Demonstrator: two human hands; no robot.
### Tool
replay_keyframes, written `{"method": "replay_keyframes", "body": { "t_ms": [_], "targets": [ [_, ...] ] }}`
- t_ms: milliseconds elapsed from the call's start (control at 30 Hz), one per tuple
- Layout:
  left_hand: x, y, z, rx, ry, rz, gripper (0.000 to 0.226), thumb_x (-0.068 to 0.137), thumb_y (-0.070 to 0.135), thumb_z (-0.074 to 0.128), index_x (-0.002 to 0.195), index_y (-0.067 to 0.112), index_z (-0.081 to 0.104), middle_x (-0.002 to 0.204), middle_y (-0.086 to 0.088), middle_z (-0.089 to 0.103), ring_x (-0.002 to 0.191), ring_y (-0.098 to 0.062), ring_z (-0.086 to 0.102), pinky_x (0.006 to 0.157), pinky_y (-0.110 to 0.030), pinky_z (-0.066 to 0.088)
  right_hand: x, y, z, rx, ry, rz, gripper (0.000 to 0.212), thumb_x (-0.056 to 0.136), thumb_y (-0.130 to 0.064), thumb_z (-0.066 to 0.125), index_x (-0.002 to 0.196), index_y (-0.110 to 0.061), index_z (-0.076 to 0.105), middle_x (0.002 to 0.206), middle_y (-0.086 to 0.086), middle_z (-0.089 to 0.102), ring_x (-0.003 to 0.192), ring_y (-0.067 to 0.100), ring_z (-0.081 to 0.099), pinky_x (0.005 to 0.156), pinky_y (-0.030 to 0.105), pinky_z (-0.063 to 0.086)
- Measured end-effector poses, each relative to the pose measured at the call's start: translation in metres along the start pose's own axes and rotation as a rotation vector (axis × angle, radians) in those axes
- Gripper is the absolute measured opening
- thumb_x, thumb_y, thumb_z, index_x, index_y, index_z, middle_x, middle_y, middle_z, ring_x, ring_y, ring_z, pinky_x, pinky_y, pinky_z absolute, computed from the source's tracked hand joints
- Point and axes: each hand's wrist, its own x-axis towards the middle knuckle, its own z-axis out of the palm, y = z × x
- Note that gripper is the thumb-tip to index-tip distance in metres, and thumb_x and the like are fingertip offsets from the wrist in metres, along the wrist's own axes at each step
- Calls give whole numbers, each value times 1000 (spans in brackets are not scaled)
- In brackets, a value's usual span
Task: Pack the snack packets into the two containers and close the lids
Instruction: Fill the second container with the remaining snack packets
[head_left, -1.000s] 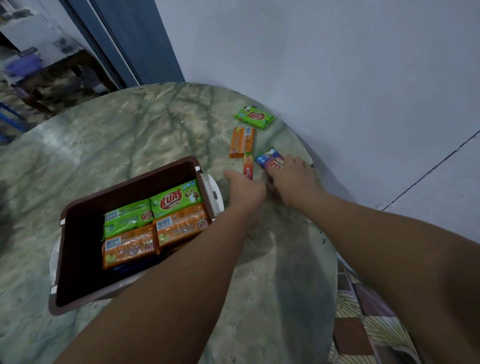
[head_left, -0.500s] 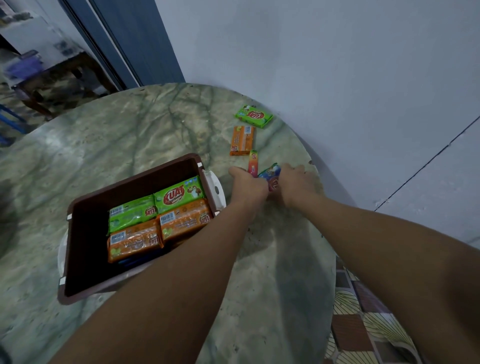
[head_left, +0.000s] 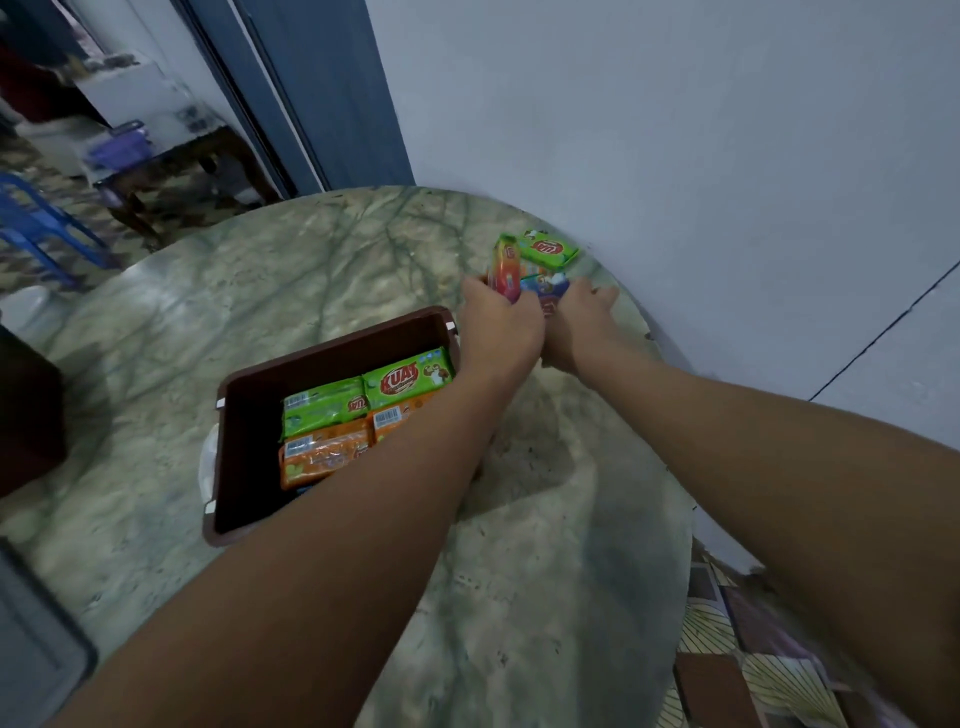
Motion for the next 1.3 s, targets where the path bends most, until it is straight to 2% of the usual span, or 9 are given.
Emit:
{"method": "replay_keyframes", "body": {
  "t_ms": [200, 267, 400, 567, 667, 767, 900, 1133, 1300],
  "targets": [
    [3, -14, -60, -7, 69, 3, 31, 91, 31, 54, 116, 18, 41, 120, -13, 56, 100, -26, 61, 85, -39, 52, -28, -45, 18, 6, 13, -158, 105, 67, -70, 69, 142, -6, 33, 139, 18, 30, 113, 39, 56, 93, 48, 55],
    [4, -21, -81, -1, 98, -7, 35, 89, 35, 53, 118, 18, 41, 120, -13, 56, 99, -27, 61, 89, -44, 55, -35, -55, 26, -35, 0, -217, 103, 70, -68, 74, 143, -6, 33, 143, 18, 29, 123, 37, 50, 98, 41, 48],
    [5, -37, -121, 28, 133, -53, 42, 81, 37, 53, 117, 20, 39, 118, -12, 55, 98, -28, 62, 89, -48, 56, -52, -73, 49, -84, -47, -317, 97, 70, -58, 79, 141, -9, 34, 143, 16, 30, 122, 35, 49, 84, 35, 39],
    [9, -69, -163, 91, 147, -113, 44, 92, 36, 58, 127, 19, 36, 123, -12, 52, 98, -26, 62, 84, -46, 59, -66, -86, 75, -222, -35, -501, 90, 70, -47, 81, 139, -14, 35, 138, 12, 30, 112, 35, 56, 86, 39, 49],
    [9, -85, -180, 159, 136, -128, 55, 93, 43, 55, 136, 15, 33, 128, -12, 45, 100, -27, 56, 83, -40, 51, -69, -84, 85, -343, -64, -616, 89, 71, -44, 81, 141, -14, 35, 139, 12, 29, 109, 35, 58, 87, 42, 54],
    [9, -98, -190, 237, 90, -133, 64, 94, 50, 49, 142, 15, 25, 133, -13, 36, 104, -29, 50, 85, -40, 43, -66, -78, 89, -447, -141, -704, 88, 72, -41, 80, 144, -14, 36, 138, 12, 32, 110, 35, 59, 89, 44, 55],
    [12, -118, -204, 421, -27, -54, 74, 87, 55, 54, 145, 21, 22, 136, -14, 35, 114, -34, 49, 100, -51, 46, -55, -72, 88, -622, -194, -834, 95, 70, -48, 81, 149, -16, 38, 135, 9, 38, 119, 30, 50, 97, 42, 49],
    [33, -136, -217, 928, -209, 263, 70, 89, 36, 66, 147, 34, 27, 135, -4, 42, 122, -29, 45, 107, -47, 38, -44, -67, 92, -740, -222, -901, 92, 80, -48, 72, 158, -22, 31, 141, 2, 43, 127, 23, 39, 111, 39, 31],
    [42, -136, -219, 1009, -270, 271, 67, 94, 36, 63, 152, 40, 31, 150, 0, 39, 138, -26, 33, 117, -49, 21, -41, -65, 94, -783, -229, -912, 85, 86, -48, 67, 159, -26, 29, 148, 0, 43, 133, 23, 39, 116, 40, 24]
  ]
}}
